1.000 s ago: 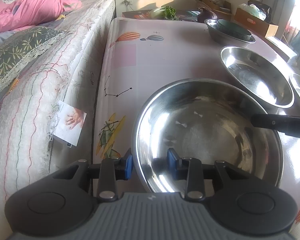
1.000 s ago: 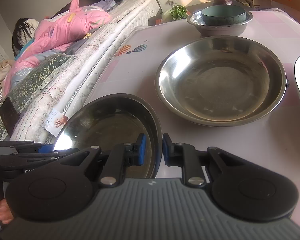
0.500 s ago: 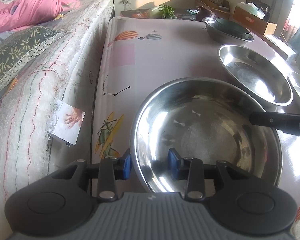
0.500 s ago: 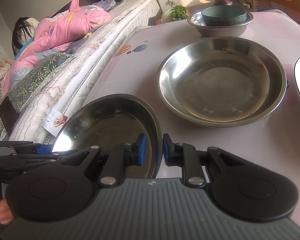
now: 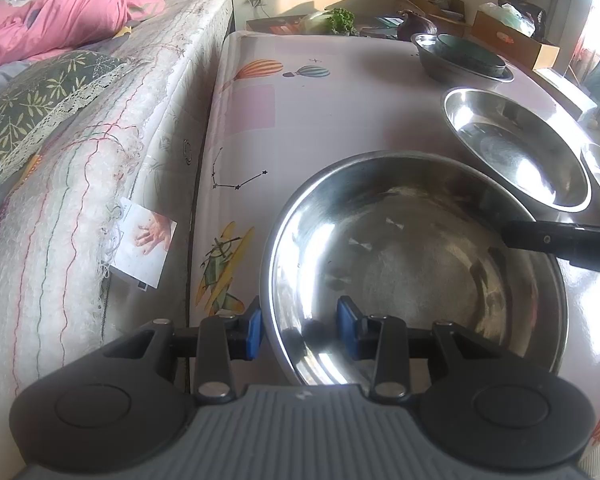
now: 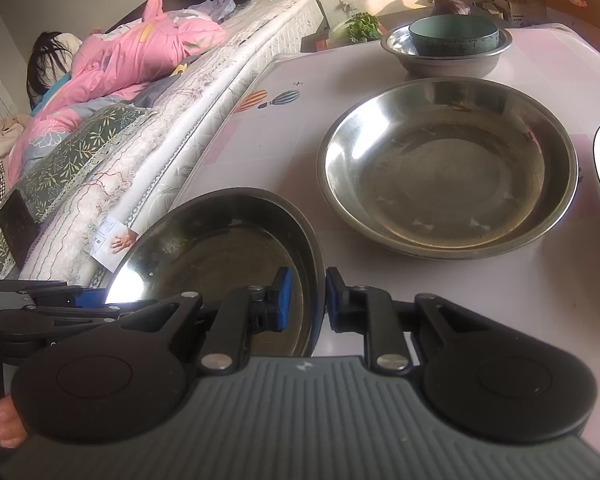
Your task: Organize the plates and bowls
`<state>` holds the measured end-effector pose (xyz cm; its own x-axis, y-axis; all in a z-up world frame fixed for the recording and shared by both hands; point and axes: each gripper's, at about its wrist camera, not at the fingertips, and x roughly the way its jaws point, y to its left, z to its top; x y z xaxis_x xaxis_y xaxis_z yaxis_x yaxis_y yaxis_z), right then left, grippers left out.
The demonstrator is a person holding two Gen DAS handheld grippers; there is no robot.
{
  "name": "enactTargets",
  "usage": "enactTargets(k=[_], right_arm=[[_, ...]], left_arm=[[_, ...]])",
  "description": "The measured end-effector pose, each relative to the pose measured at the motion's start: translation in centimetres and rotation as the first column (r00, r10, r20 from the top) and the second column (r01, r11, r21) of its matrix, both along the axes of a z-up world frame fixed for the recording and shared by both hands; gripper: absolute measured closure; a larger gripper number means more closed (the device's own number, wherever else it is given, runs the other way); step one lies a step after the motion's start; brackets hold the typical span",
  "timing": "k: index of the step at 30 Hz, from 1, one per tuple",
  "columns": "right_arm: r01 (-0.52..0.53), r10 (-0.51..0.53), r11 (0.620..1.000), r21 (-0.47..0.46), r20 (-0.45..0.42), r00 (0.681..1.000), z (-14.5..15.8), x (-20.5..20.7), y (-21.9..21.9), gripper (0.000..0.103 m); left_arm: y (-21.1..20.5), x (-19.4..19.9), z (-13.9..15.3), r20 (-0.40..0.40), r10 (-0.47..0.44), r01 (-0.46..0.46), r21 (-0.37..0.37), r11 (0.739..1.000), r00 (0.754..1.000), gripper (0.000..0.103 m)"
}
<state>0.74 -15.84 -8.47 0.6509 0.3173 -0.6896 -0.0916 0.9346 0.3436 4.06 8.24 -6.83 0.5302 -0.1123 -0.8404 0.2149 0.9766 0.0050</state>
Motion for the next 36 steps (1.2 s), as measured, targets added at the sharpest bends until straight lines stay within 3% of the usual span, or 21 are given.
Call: enactTargets(k=[36], right_arm=[[-0.015, 0.015, 1.0, 0.003, 0.012, 1.0, 0.89, 0.15, 0.29, 0.084]], left_arm=[[0.08, -0.37, 0.85, 0.022, 0.02, -0.021, 0.014, 1.0, 1.0, 0.064]])
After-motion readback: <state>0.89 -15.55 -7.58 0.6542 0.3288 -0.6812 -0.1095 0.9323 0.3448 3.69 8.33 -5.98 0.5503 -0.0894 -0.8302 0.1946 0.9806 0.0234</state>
